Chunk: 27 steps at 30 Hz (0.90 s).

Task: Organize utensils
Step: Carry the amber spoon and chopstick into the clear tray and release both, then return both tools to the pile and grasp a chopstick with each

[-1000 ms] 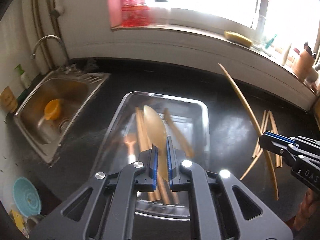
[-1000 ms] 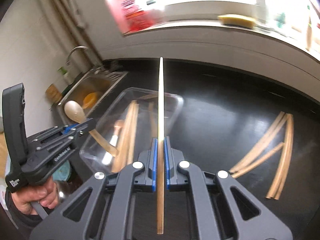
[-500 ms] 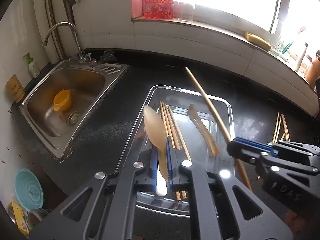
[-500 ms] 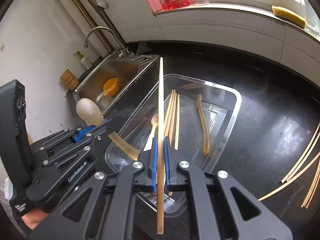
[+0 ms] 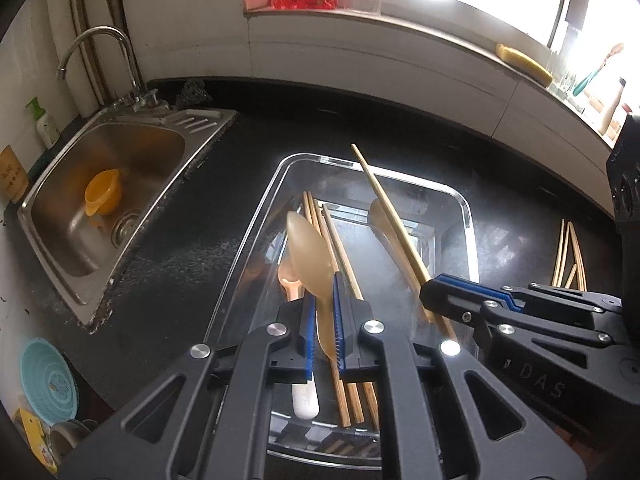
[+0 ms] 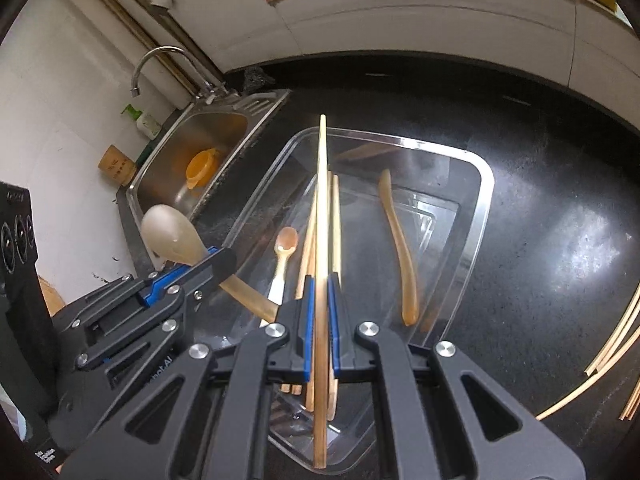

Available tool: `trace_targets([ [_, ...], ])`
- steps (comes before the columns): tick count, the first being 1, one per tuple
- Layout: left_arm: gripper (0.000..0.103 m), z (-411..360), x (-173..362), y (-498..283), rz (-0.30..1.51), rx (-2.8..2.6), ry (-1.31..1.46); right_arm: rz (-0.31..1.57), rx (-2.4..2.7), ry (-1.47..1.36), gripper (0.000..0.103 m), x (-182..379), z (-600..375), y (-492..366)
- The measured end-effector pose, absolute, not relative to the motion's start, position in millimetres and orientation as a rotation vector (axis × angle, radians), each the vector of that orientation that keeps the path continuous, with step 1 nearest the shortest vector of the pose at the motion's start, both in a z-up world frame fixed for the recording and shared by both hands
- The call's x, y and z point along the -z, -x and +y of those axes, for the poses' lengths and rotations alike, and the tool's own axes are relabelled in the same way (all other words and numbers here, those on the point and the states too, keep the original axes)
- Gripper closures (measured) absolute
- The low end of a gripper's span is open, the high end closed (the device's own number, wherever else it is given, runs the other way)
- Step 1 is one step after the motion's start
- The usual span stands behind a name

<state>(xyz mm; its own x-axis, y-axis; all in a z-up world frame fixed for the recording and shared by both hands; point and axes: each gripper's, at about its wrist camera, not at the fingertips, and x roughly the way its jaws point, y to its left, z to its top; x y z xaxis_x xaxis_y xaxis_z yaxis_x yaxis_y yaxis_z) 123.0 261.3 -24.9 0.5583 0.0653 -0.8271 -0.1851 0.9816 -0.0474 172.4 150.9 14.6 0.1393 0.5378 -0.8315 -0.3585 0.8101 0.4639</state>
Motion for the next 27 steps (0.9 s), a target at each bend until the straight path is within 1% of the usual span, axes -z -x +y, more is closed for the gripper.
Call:
trace_targets([
  [4,0.095,260.7,33.1,-132.7,1.002,-0.122,0.124,1.306,-0.650,-0.183,0.095,-5.1,151.5,-180.0],
  [6,0.092,261.5,36.3,-137.4,1.017,-0.118,0.122,1.320,-0.642,-0.184,0.095,-4.0,150.0,-184.4],
  [7,0.080,263.3,38.2,-139.1,1.026,-0.125,0.122,1.317,-0.630,-0.187,0.094,-6.7,145.6,-186.3],
  [8,0.047,266.1,39.0,-138.5,1.029,-0.138,0.126,1.298,-0.625,-0.190,0.085,-11.9,139.2,-186.8],
  [9,0.029,269.2,37.9,-136.7,1.020,-0.151,0.132,1.267,-0.607,-0.184,0.075,-19.1,130.3,-186.4],
  [10,0.017,272.8,34.1,-131.8,0.984,-0.161,0.137,1.231,-0.583,-0.184,0.045,-26.1,119.1,-185.4],
  [11,0.015,275.8,31.7,-128.3,0.960,-0.157,0.149,1.196,-0.564,-0.184,0.029,-32.5,107.8,-183.4],
  [13,0.015,285.0,28.7,-119.7,0.944,-0.150,0.210,1.141,-0.524,-0.182,0.029,-45.3,79.0,-175.7],
  [14,0.010,288.4,27.1,-114.6,0.921,-0.134,0.237,1.131,-0.517,-0.198,0.029,-48.3,65.5,-171.2],
  [15,0.009,290.2,26.3,-111.3,0.914,-0.127,0.250,1.121,-0.506,-0.227,0.029,-50.9,47.9,-164.9],
  [19,0.009,286.1,25.1,-88.2,0.896,-0.128,0.325,1.068,-0.415,-0.243,0.028,-56.7,-12.7,-133.0],
  [23,0.009,242.9,14.2,-73.3,0.859,-0.104,0.266,1.023,-0.281,-0.186,0.028,-54.2,-77.0,-95.6],
  [27,0.008,174.5,6.7,-78.3,0.831,0.039,0.193,1.014,-0.108,-0.150,0.028,-42.0,-144.9,-66.8],
])
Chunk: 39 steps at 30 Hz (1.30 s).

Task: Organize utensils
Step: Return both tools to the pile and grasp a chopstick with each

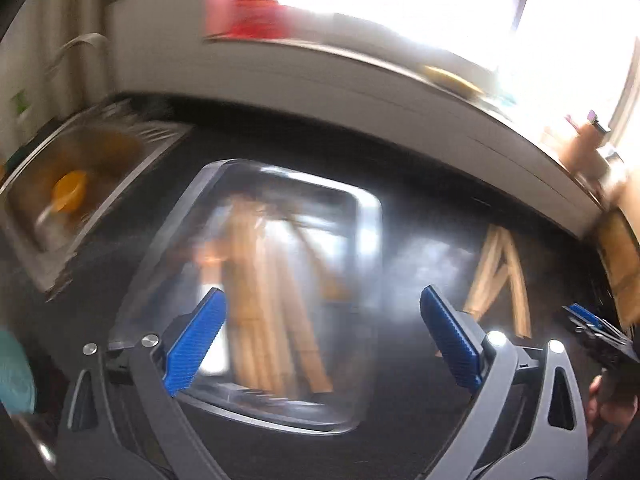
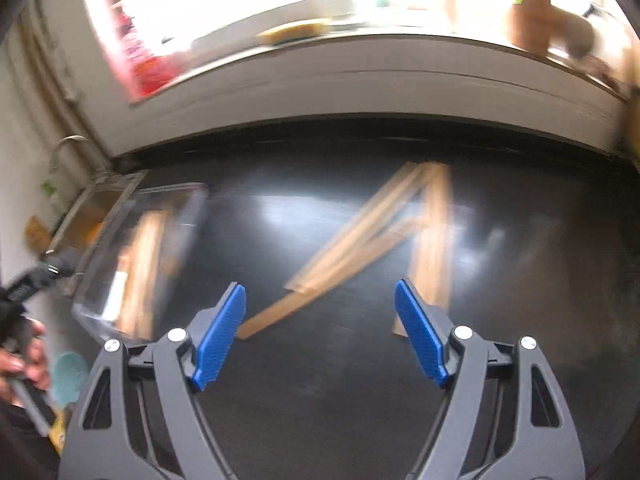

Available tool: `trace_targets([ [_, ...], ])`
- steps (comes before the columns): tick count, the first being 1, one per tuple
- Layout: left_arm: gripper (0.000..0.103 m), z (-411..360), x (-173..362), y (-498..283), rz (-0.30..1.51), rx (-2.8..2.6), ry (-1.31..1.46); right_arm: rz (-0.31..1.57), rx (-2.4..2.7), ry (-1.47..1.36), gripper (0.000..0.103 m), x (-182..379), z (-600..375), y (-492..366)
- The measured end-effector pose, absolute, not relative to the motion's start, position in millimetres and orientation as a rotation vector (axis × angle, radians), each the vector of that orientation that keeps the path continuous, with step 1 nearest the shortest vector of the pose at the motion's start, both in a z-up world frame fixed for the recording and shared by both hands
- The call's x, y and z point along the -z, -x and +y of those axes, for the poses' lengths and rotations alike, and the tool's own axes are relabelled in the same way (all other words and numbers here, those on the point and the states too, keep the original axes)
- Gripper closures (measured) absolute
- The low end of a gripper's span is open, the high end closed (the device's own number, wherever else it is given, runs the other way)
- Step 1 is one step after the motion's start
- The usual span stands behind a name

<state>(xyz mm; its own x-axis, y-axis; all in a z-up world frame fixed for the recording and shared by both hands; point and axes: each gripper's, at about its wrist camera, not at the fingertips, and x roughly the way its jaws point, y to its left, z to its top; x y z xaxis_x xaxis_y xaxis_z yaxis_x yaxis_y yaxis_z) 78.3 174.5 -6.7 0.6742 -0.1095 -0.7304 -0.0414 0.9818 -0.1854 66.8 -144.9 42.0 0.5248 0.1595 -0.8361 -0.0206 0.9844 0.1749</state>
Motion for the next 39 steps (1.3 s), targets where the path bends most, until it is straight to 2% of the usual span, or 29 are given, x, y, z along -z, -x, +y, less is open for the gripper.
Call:
trace_targets([
  [9,0.008,16.1,48.5,-138.0,0.890,0.296,-0.111,1.057,-0.023,-0.180,0.028,-12.9,-224.0,-49.7],
  [14,0.008,-29.6,67.4,-170.8,0.845,0.343,-0.265,1.085,-0.024,-0.198,0.028,1.9,-241.0,-57.7],
  [22,0.009,-53.1,101.2,-233.4,0.923,0.360,-0.441,1.104,-0.056,-0.202,0.028,15.1,-243.3,-82.5],
  [34,0.009,-52.4,121.4,-267.8,0.975,0.409,-0.394,1.146,-0.039,-0.141,0.028,37.2,-223.4,-140.7],
  [39,0.019,-48.2,123.2,-267.1,0.978,0.430,-0.331,1.161,0.017,-0.081,0.028,49.5,-210.9,-167.3],
])
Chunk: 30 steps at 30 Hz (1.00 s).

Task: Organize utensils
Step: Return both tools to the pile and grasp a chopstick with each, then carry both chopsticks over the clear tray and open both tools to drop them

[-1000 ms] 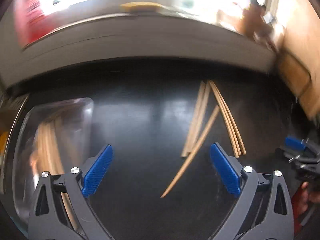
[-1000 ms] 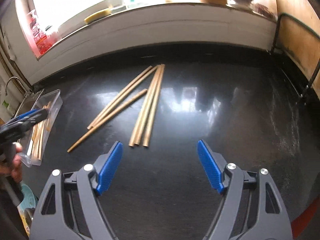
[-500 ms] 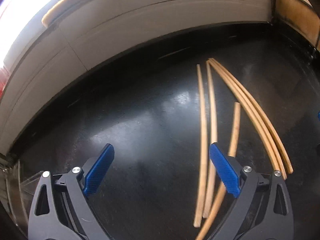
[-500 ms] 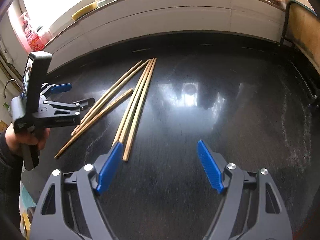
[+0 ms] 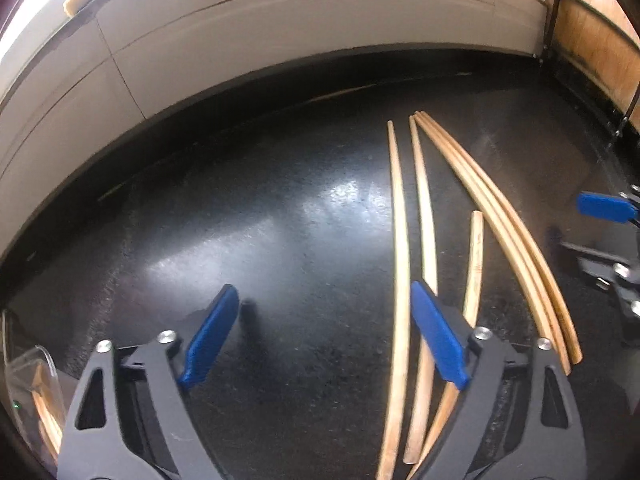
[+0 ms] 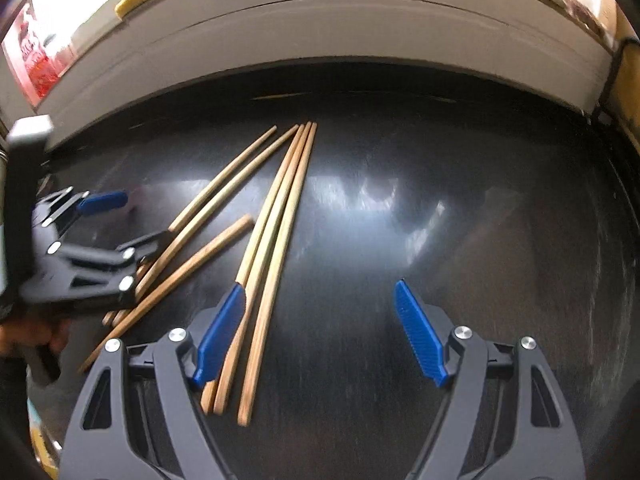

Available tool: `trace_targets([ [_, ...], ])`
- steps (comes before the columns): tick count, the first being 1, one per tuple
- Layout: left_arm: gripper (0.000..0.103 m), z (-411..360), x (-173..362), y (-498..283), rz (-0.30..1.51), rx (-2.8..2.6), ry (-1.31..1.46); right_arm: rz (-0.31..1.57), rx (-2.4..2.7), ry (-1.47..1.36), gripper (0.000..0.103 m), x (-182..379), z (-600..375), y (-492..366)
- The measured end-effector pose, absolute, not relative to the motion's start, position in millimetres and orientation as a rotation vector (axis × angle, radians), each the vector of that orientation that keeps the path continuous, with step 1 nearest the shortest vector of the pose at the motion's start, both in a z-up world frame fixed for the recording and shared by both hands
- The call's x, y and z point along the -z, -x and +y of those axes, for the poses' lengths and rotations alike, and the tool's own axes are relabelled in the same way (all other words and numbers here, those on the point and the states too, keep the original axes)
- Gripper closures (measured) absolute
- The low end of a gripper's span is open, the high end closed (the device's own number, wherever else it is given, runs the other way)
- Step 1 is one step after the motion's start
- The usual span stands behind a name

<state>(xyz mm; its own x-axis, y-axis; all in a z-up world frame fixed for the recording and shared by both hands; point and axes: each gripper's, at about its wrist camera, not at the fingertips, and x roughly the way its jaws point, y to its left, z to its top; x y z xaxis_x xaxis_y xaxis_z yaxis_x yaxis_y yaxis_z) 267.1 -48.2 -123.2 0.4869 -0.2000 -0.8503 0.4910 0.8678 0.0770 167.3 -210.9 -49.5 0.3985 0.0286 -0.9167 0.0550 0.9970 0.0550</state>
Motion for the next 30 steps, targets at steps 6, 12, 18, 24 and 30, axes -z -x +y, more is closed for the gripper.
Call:
trace_targets([
  [6,0.023,-37.3,125.0,-263.1,0.968,0.413,-0.269,1.185,0.082,-0.055,0.033,67.6,-207.6,-182.4],
  [12,0.053,-50.6,121.7,-249.7,0.946,0.441,-0.287,1.185,0.060,-0.048,0.039,73.7,-205.8,-195.0],
  [18,0.097,-68.5,118.9,-234.6,0.940,0.436,-0.348,1.210,0.027,-0.047,0.095,70.5,-202.7,-197.2],
  [24,0.097,-68.9,109.0,-226.3,0.965,0.387,-0.250,1.188,0.025,-0.099,0.095,58.0,-212.5,-187.2],
  [30,0.097,-43.1,66.4,-193.2,0.917,0.316,-0.170,1.125,-0.006,-0.165,0.095,17.3,-216.2,-159.0],
])
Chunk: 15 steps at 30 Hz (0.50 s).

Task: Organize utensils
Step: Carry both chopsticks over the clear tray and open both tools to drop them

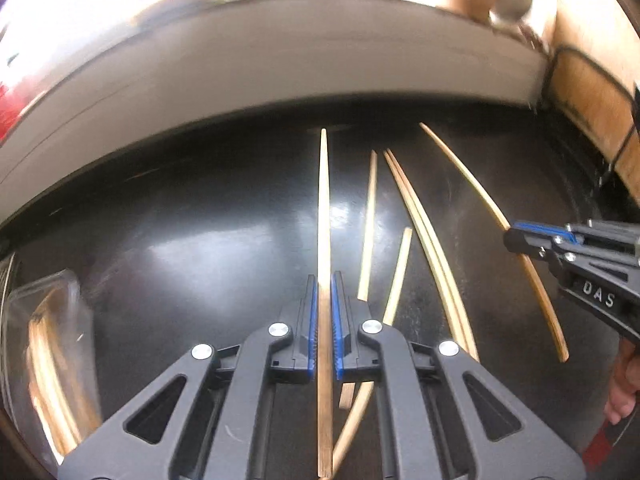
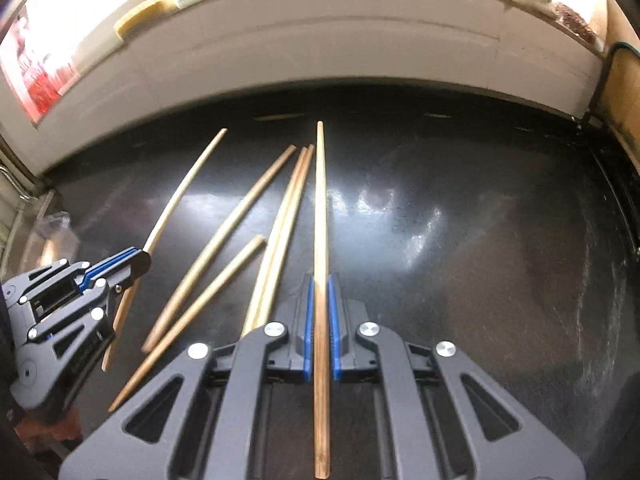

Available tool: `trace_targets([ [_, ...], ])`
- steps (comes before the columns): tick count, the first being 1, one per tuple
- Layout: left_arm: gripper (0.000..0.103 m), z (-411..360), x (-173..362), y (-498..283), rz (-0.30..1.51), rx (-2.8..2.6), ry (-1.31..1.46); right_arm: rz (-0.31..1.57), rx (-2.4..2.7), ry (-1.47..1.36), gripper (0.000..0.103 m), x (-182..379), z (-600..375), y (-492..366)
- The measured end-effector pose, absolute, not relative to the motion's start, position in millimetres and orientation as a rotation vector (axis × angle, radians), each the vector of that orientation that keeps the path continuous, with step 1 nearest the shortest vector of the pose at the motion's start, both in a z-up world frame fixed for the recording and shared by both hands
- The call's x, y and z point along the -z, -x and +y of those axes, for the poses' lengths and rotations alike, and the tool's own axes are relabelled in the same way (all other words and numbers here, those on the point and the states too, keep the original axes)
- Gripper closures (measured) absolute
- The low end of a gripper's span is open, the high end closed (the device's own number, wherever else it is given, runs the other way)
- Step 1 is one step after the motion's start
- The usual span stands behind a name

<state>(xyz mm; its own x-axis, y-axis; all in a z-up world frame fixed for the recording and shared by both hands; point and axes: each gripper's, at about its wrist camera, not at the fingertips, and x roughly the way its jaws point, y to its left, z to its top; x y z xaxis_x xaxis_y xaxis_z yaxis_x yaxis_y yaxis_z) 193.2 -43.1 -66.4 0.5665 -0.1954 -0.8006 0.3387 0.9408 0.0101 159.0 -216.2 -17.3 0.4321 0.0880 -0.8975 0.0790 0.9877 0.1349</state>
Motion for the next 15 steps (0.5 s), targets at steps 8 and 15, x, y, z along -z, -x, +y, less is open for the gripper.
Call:
trace_targets([
  [8,0.097,16.0,14.2,-135.7,0.872,0.163,-0.053,1.065,-0.133,-0.190,0.095,-24.3,-176.7,-121.6],
  [15,0.097,76.8,-8.9,-101.1,0.839,0.026,-0.011,1.031,-0.290,-0.176,0.095,-52.7,-115.0,-112.9],
])
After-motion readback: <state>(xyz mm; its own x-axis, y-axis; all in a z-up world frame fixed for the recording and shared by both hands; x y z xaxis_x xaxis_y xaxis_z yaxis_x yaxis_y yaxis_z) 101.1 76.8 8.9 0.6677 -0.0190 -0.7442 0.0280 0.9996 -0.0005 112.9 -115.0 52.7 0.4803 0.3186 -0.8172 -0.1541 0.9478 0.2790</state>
